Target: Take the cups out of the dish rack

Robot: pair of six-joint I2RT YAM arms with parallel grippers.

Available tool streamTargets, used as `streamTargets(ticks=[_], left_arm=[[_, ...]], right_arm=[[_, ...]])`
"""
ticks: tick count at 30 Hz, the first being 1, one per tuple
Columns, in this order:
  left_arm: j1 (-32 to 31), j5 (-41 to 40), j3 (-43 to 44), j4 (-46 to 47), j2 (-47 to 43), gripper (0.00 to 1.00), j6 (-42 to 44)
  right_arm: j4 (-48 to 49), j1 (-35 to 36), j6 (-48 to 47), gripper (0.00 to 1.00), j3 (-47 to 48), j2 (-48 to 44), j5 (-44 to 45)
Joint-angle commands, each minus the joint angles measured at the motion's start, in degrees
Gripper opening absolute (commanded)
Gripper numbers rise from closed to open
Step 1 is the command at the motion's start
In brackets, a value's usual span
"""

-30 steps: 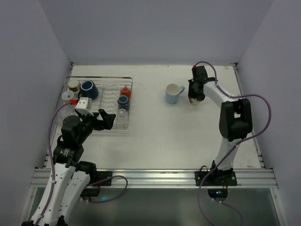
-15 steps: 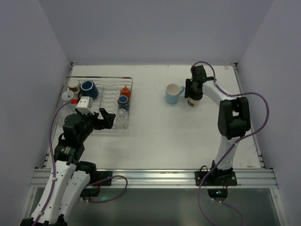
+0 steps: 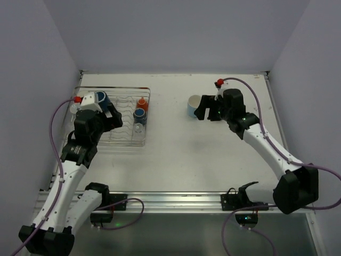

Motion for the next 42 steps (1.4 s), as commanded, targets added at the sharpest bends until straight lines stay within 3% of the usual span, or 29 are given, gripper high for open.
streamTargets(ticks=[1,11,20,31,42], left_arm=[[0.2,-11.1,5.0,1.5,5.2,1.00,-1.2],[7.8,-14.2,16.0,8.1,30.4,1.00,-10.8],[8.8,-23.3,15.6,15.5,39.1,1.00,-28.2],[10.0,-27.5,24.0,13.7,52.3,1.00,-30.1],[10.9,-27.7,24.2,19.8,56.6,1.00,-25.3]], right_arm=[[10.0,3.0,4.0,0.85,-6.6,-5.5,-4.9],[13.8,5.4,5.5,0.90,-15.7,-14.8,-14.6],[14.5,7.5,5.3,0.95,-15.6,-16.6,-20.2],[15.1,9.2,4.4,0.96,-15.1,-16.3,-23.8],[14.2,12.2,2.5,0.96,-13.9,-13.7,-24.1]])
